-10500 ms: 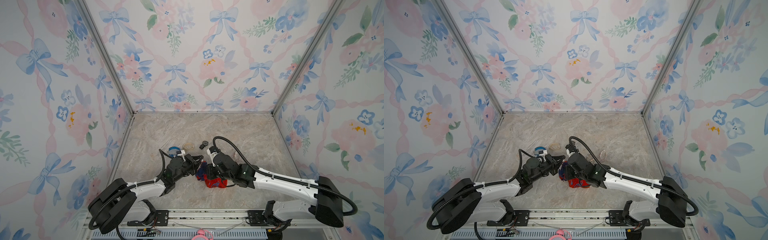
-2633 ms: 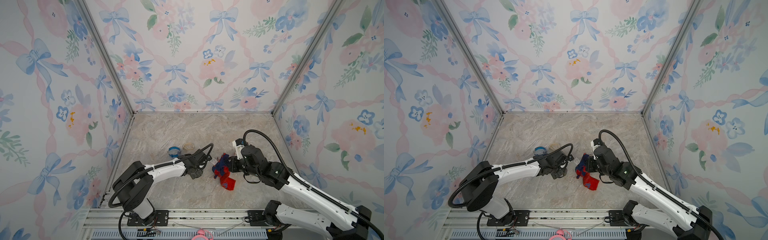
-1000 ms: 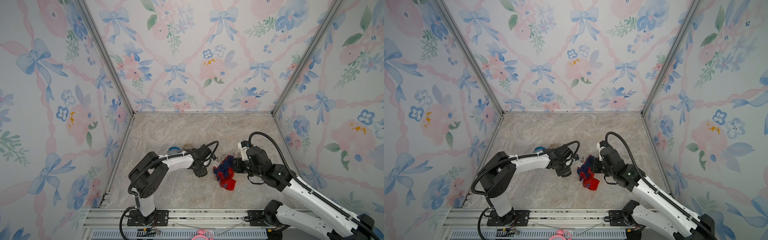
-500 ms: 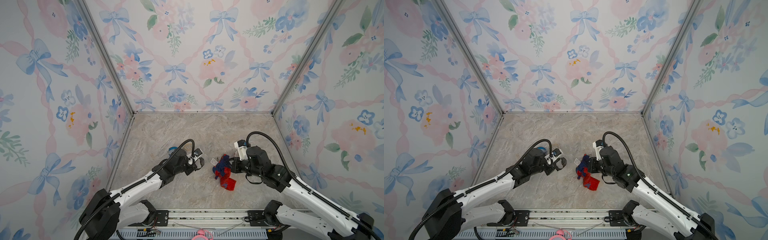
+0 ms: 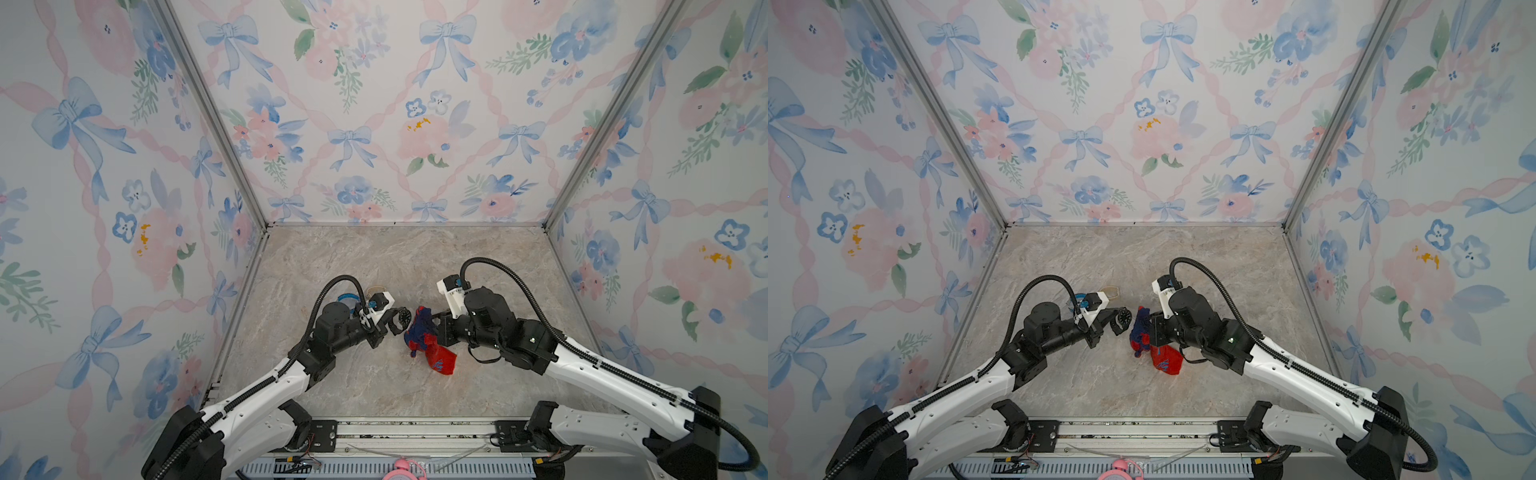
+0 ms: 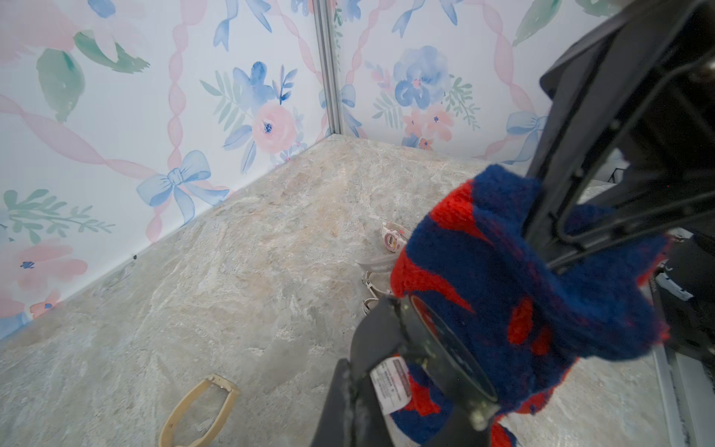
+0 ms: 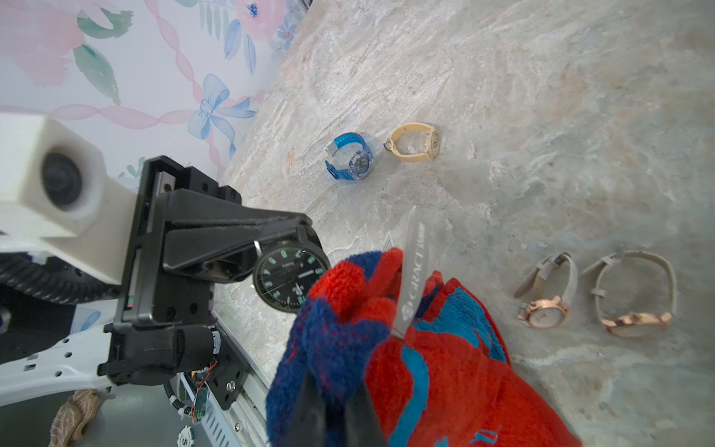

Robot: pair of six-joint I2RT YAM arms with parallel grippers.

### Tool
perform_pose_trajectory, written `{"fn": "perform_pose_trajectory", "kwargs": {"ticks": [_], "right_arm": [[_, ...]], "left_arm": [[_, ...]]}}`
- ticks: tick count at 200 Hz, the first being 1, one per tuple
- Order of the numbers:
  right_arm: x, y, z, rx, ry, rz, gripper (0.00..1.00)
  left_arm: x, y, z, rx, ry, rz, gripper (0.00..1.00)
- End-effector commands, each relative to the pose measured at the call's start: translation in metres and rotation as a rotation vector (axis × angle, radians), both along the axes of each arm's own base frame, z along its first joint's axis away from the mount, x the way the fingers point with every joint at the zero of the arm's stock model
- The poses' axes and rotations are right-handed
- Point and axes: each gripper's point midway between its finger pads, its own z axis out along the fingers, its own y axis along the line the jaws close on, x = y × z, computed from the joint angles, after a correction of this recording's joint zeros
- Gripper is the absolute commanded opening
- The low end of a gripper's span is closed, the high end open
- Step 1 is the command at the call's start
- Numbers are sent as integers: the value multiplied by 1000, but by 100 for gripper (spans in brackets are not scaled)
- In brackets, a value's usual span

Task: Wipe the watch dial
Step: Wipe the dirt from the watch dial.

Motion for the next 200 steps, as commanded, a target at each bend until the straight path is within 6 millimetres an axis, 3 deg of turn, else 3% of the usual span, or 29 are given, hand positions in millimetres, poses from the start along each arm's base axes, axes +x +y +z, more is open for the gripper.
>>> {"fn": "perform_pose_trajectory", "kwargs": {"ticks": [1,21,78,113,141,163,200], "right_arm": [[4,19,32,53,-92,32,0],[6,29,33,44,-96,46,0],[3,49,14,5,-76,74,0],[3,50,3,-38,-73,64,0],[7,47,8,-38,-91,41,0],[11,31,15,-64,-110,-9,0],[21,-32,22,-96,-87,-163,0]], "left_arm": [[-9,-4,14,-85,-16,-49,0],[-12,-4,15,-106,-13,-60,0],[-14,-7,27,-201,33,-71,0],[-13,-11,27,-248,105,-77,0],[-13,-15,21,-253,144,-89,0],[-7,-11,7,-192,157,-46,0],[-3,-2,-25,34,213,18,0]]}}
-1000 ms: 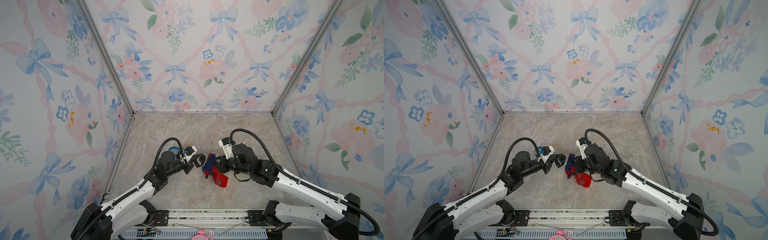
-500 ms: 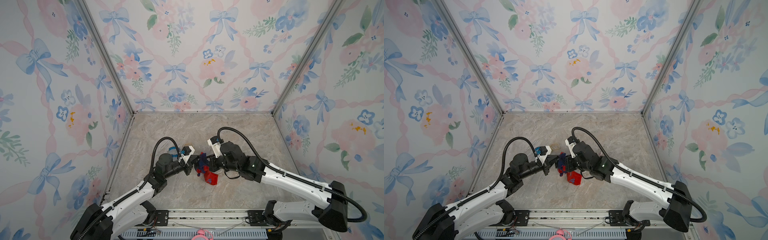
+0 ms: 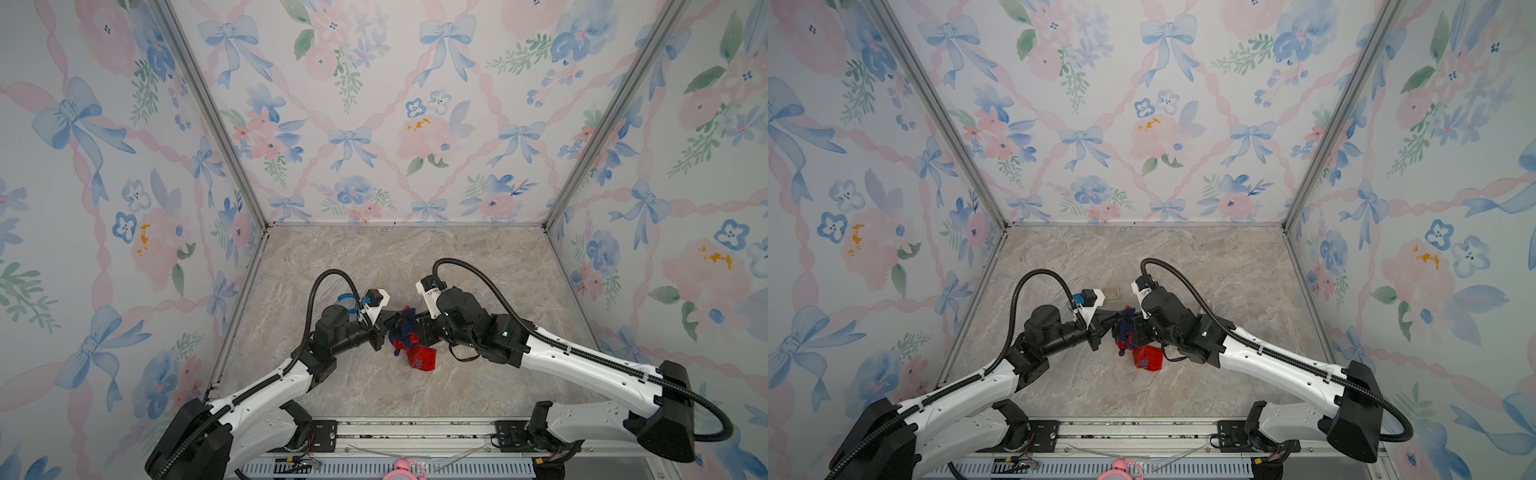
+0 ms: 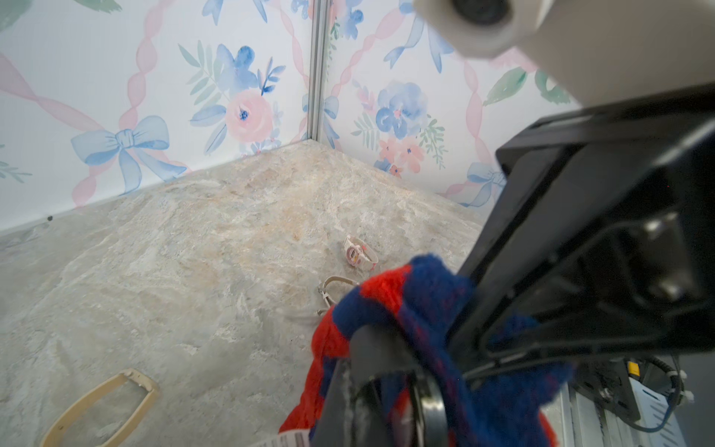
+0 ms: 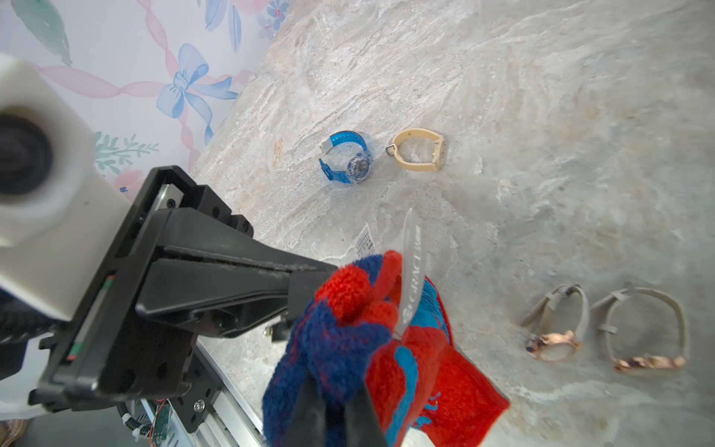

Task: Wipe the watch dial
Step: Wipe the dirt from the watch dial, then place the watch at the center of the board.

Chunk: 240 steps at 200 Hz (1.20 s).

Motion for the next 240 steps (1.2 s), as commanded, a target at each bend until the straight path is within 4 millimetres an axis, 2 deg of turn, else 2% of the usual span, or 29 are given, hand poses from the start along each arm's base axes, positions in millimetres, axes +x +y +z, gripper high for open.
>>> {"fn": "perform_pose_trajectory", "kwargs": {"ticks": [1,17,32,80,88,93,132,208,240], "right_arm": [[11,-46,30,22,-41,-131,0],[10,-75,25,18,-20,-189,0],[7,-92,23,22,-7,-221,0],[-7,-123,16,8,11,-261,0],[-8,-126,16,10,10,-266,0],[-8,-127,15,12,10,-269,0],[-10,-131,15,21,6,-274,0],[-9,-140,12,35,5,-296,0],[-9,-143,10,37,7,-305,0]], "left_arm": [[1,5,-16,148,23,9,0],[4,13,-27,250,54,41,0],[3,15,-38,347,77,50,0],[0,10,-84,616,166,30,0],[-3,13,-98,682,187,27,0],[2,8,-92,696,174,30,0],[2,2,-128,875,231,6,0],[-6,-3,-180,997,386,-81,0],[-2,-7,-180,995,398,-81,20]]}}
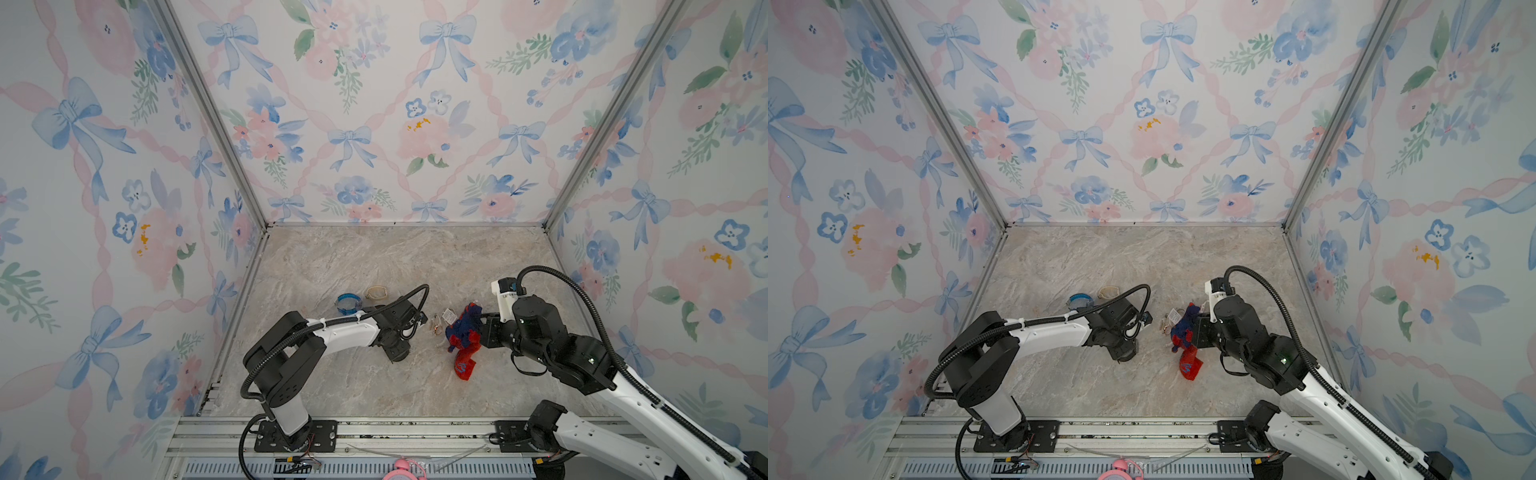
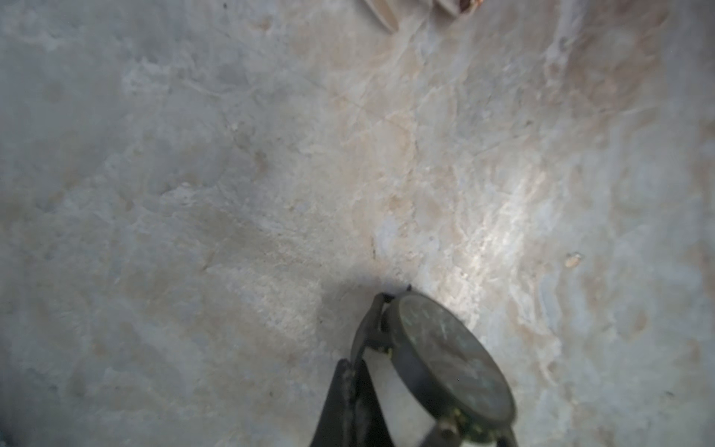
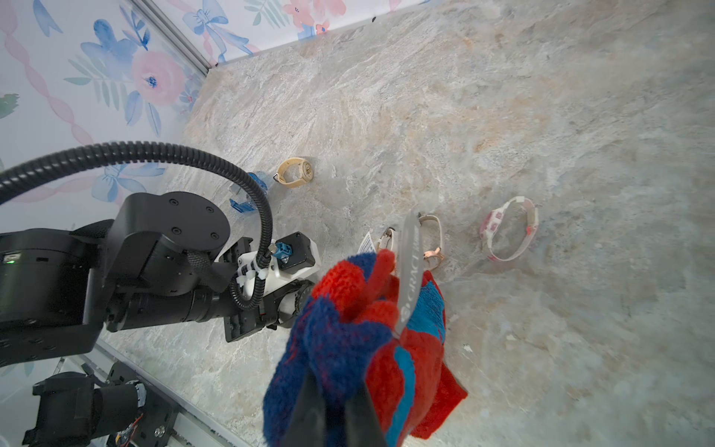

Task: Wipe the watch dial
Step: Place the watch at the center of the board, then pick up the watch at the center of the board.

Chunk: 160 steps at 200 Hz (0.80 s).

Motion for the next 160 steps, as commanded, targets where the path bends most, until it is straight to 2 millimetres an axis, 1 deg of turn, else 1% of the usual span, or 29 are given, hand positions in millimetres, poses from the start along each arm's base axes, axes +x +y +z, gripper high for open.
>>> {"fn": "perform_pose_trajectory", "kwargs": {"ticks": [1,17,34,43,71,99,110,119,130,137,143,160], "right_arm": [[-1,-4,-2,15,2,-11,0],[0,-5,-2,21,-1,-16,0],[-1,-6,-4,23,1,-17,0],[-1,-6,-5,23,4,-16,0],[0,-5,-8,48,22,-28,0],[0,-3,-9,58,21,-22,0],[0,-3,-9,58,22,-21,0],[-1,-3,-9,58,22,-20,0],[0,-3,-9,59,20,-20,0],[0,-4,-10,57,22,-22,0],[0,-4,-10,57,21,-23,0],[0,-5,-12,59,23,-25,0]], "left_arm": [[-6,2,-6,23,51,-7,21],[-4,-1,1,0,48,2,32],[-2,-3,9,-30,49,15,49],[-2,-4,14,-46,56,18,55],[-3,-5,28,-117,89,27,62],[4,2,44,-172,88,59,69],[6,3,50,-192,89,69,69],[3,1,54,-215,102,57,70],[-4,-5,55,-242,132,26,77],[-9,-7,53,-243,148,12,85],[-12,-8,51,-235,153,-2,96],[-17,-8,42,-186,152,-24,98]]}}
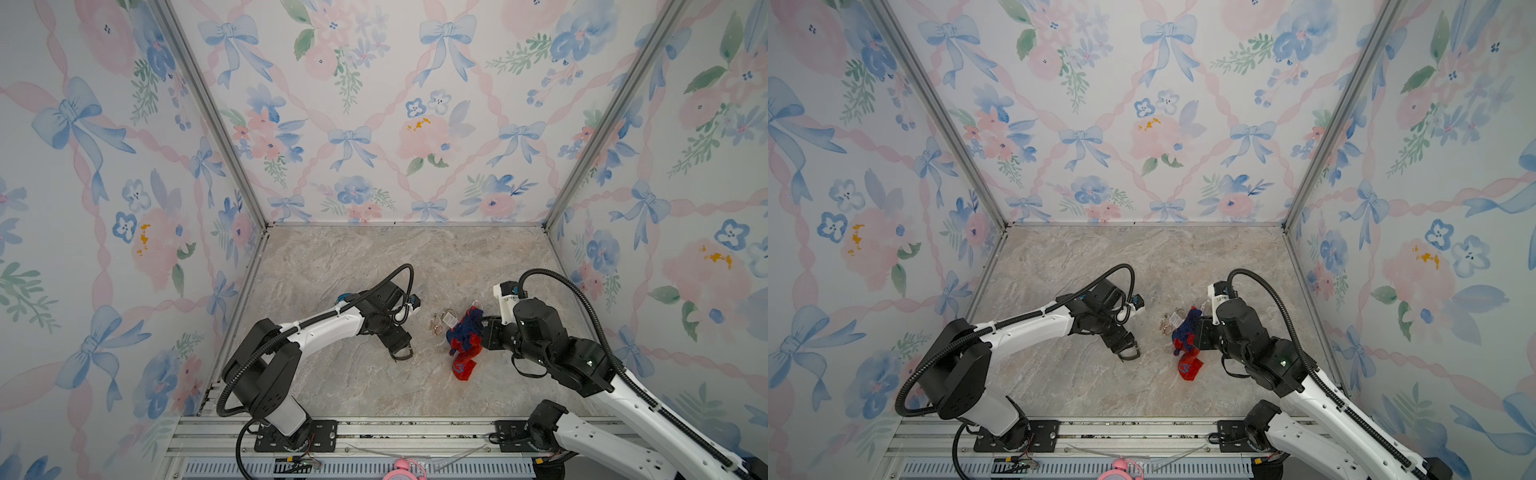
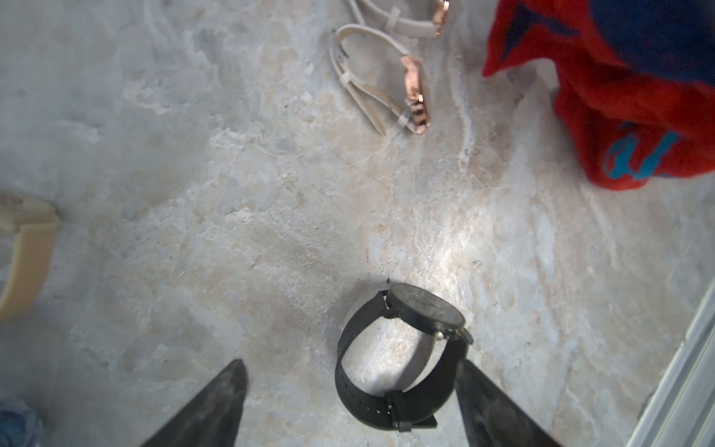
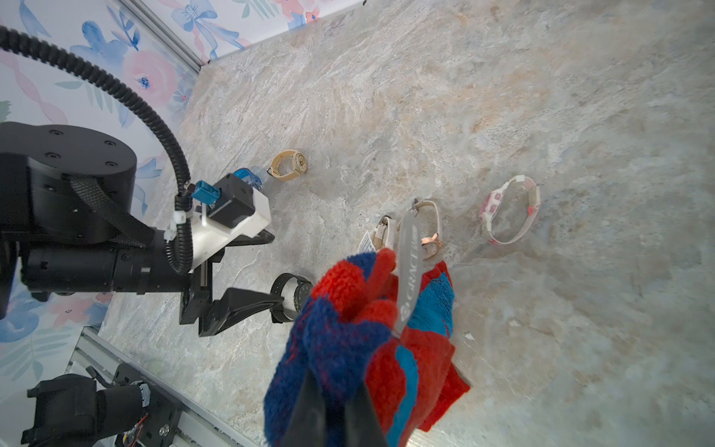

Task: Wipe the watch dial
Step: Pick up the watch at the center of the board.

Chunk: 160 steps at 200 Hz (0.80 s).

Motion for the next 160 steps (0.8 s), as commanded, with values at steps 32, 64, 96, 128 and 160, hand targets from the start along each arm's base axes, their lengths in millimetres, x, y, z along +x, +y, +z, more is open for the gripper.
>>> {"fn": "perform_pose_trajectory", "kwargs": {"ticks": [32,64,96,128,160], "right_arm": [[1,-2,-3,32,-4,-12,0],[0,-6,-3,29,-8,-21,0],[1,-8,-5,26,-3,-29,0],[2,-9,-6,28,-2,-32,0],[2,-10,-6,27,-3,-34,0]], "left_arm": [[-24,-9,-14,36,62,-90,98],[-20,-5,-21,96,31,-91,98],[-25,-6,-34,126,63,-110,98],[-25,-3,-43,156,67,-110,98],[-24,-1,-47,171,65,-114,98]]}}
